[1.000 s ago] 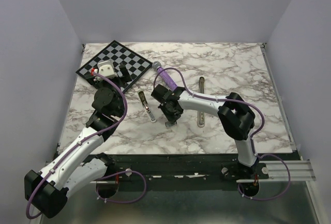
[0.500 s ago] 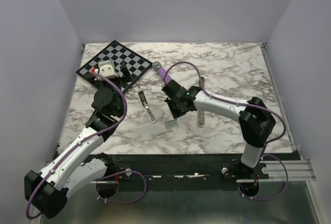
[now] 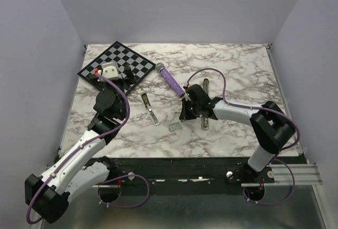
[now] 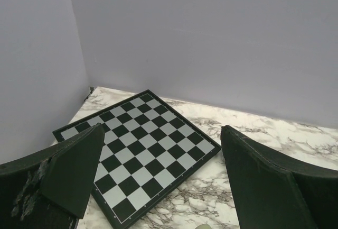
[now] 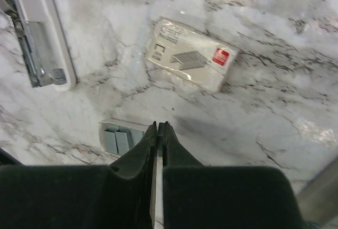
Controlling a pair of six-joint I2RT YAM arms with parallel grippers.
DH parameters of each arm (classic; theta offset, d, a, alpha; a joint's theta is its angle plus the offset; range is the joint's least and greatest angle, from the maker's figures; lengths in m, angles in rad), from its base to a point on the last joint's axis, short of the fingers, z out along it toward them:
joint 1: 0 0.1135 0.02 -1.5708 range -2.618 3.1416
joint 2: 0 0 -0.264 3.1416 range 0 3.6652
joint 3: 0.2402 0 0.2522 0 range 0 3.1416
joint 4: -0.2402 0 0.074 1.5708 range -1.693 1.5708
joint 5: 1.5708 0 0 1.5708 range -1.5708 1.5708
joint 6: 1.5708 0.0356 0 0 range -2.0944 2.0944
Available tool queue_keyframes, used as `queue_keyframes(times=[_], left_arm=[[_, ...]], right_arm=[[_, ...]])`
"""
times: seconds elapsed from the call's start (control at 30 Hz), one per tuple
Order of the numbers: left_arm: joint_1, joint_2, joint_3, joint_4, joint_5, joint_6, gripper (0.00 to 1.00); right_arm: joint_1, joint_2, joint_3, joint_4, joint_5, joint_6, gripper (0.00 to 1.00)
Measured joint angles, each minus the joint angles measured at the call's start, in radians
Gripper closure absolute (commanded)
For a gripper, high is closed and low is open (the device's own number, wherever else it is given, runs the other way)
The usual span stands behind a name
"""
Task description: Load the staples into the stapler
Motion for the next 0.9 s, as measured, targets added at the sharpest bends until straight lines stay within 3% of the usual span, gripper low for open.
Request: queue_keyframes(times=[0.4,0.63,0.9], left_arm=[[0.000,0.000,0.000,0.000,0.015,-0.002,0.02],[0.000,0.000,0.000,0.000,0.015,-0.002,0.02],[0.000,0.000,0.000,0.000,0.015,-0.002,0.02]], right_arm=[[-0.095,0.018,-0.145,0.263,-0.131,0.044,0.81],[-0.125,0.017,-0.148,0.272,-0.141,0.040,0.68],[-0.124,-0.002,-0.132,0.203,-0.084,0.012,0.68]])
